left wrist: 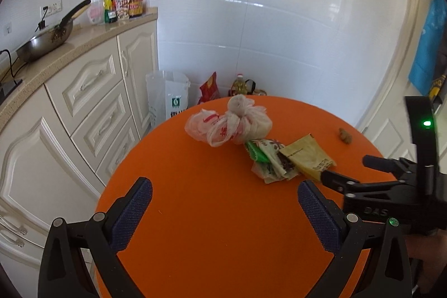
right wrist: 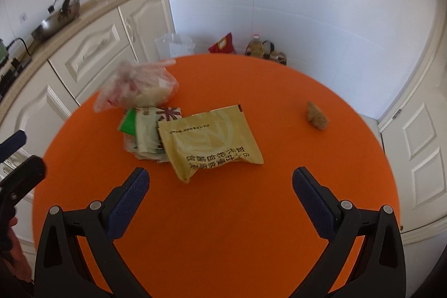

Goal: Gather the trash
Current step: 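Grasp the white-green packet with the left tool while the right tool grasps the yellow bag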

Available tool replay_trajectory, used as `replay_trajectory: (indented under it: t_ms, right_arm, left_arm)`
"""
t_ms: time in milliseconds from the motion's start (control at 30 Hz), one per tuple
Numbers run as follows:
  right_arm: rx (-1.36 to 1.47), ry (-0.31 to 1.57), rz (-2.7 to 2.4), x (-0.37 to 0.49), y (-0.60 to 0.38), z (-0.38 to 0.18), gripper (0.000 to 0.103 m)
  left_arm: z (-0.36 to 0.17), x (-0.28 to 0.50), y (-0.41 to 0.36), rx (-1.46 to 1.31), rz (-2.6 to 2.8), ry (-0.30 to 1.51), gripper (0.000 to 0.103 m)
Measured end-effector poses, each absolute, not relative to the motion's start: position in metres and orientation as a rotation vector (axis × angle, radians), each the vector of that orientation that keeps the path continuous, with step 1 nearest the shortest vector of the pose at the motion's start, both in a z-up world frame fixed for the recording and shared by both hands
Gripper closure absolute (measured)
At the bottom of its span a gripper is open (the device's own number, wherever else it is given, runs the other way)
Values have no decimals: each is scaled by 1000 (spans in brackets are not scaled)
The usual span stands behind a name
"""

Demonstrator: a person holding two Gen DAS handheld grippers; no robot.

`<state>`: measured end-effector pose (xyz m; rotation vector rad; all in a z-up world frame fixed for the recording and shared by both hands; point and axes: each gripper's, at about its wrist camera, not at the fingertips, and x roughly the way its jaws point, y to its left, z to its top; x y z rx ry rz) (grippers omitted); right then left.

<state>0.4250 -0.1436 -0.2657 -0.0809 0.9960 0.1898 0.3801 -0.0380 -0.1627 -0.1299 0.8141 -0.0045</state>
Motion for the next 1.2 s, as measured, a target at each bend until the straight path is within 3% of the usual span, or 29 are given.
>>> replay_trajectory:
  t_ms: [433, 633, 733, 800, 900, 1067, 1167, 1200]
  right_arm:
    - [-120, 1039, 263, 470, -145, -316, 3]
    - [-91, 1004, 283, 459, -159, -313, 20]
    - [-55, 1008, 310, 458, -162, -307, 35]
    - [-48, 1006, 313, 455, -163, -304, 39]
    - [-47, 1005, 325, 453, -163, -302, 40]
    - [-29, 1005, 309, 457, -171, -304, 31]
    - [-5, 1003, 296, 459, -176, -302, 31]
    - [5, 1001, 296, 459, -179, -302, 31]
  left_arm:
    - [-203, 475, -65, -116, -21, 888, 1]
    - [-219, 507, -82, -113, -53, 909, 1]
    - [-225, 514, -92, -109, -70, 922, 1]
    - [-229, 511, -97, -111, -80, 931, 1]
    - [-239, 526, -97, -144, -110, 946, 1]
    - [-256, 549, -85, -219, -162, 980, 2]
    - [-261, 561, -86, -213, -178, 965, 11]
    - [-262, 566, -85, -211, -179, 959, 19]
